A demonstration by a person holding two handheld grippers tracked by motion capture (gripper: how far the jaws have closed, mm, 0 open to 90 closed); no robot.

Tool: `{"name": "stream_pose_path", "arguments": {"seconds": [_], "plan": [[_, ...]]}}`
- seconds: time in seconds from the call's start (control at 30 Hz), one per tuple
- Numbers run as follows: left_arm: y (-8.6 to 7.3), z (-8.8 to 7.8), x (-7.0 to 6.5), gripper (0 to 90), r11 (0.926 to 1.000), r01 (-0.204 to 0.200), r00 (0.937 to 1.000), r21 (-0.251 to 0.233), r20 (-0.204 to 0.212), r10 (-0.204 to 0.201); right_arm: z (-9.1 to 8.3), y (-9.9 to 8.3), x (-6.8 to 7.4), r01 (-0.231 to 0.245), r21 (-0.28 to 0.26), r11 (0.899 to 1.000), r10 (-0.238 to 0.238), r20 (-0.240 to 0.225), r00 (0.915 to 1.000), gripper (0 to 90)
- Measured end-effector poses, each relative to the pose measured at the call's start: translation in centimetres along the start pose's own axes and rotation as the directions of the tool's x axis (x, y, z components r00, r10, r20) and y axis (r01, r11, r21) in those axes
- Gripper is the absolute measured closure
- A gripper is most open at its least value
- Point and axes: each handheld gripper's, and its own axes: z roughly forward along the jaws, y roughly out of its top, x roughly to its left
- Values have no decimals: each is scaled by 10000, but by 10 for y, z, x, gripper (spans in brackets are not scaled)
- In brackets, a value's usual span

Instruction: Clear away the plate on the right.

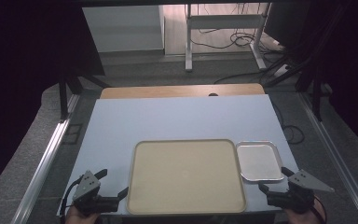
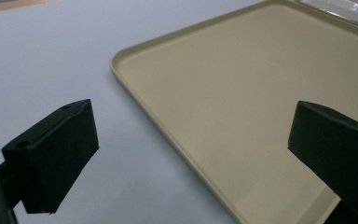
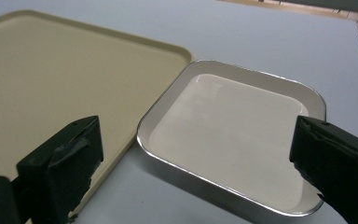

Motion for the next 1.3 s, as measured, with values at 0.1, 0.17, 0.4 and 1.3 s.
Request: {"name": "stream_pose_path", "arguments": {"seconds": [0.1,0.17,0.4,1.3], "plan": [[0,0,0,11,10000,-13,10000,2,19,13,-2,2,0,-73,-179,9998,75,71,9999,0],[0,0,0,10,10000,-31,10000,-14,36,31,-5,2,-1,-169,-446,9989,173,97,9998,0],[0,0,0,10,9999,-102,9999,-5,66,102,0,0,-2,-299,-155,9994,298,-49,9995,0],[2,4,-1,11,9997,-237,9997,89,74,237,7,-4,-18,-306,241,9992,290,644,9975,0]]}}
